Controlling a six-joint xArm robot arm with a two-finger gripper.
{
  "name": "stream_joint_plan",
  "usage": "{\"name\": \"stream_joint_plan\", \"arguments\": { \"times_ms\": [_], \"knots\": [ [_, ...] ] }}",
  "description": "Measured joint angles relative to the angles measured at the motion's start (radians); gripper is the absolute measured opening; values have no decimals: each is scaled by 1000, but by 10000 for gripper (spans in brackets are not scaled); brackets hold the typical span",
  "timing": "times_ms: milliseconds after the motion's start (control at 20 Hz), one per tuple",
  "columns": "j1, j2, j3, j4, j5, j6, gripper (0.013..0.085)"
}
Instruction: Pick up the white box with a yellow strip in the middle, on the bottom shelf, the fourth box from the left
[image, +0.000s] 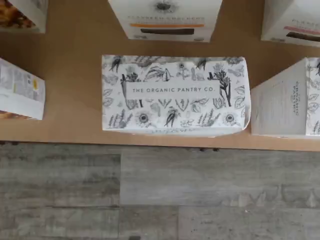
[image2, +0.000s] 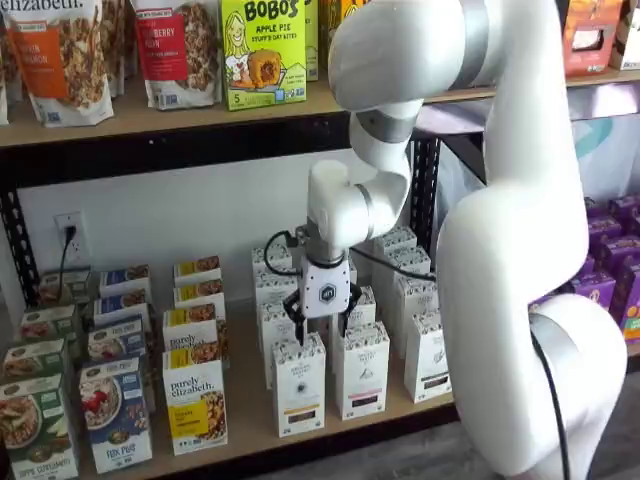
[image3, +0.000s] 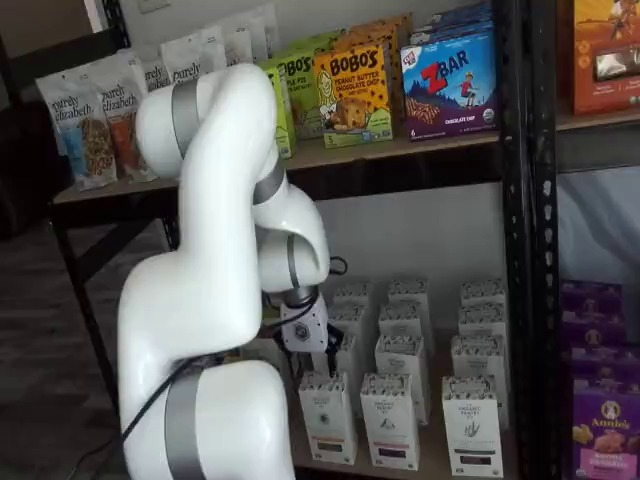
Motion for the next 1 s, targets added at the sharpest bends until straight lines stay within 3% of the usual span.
{"name": "stream_joint_plan", "arguments": {
  "times_ms": [200, 450, 850, 1000],
  "knots": [
    [-12, 57, -52, -2, -6, -11, 850],
    [-16, 121, -117, 36, -6, -50, 850],
    [-10, 196, -209, 52, 6, -59, 850],
    [-6, 212, -231, 30, 11, -34, 850]
  ]
}}
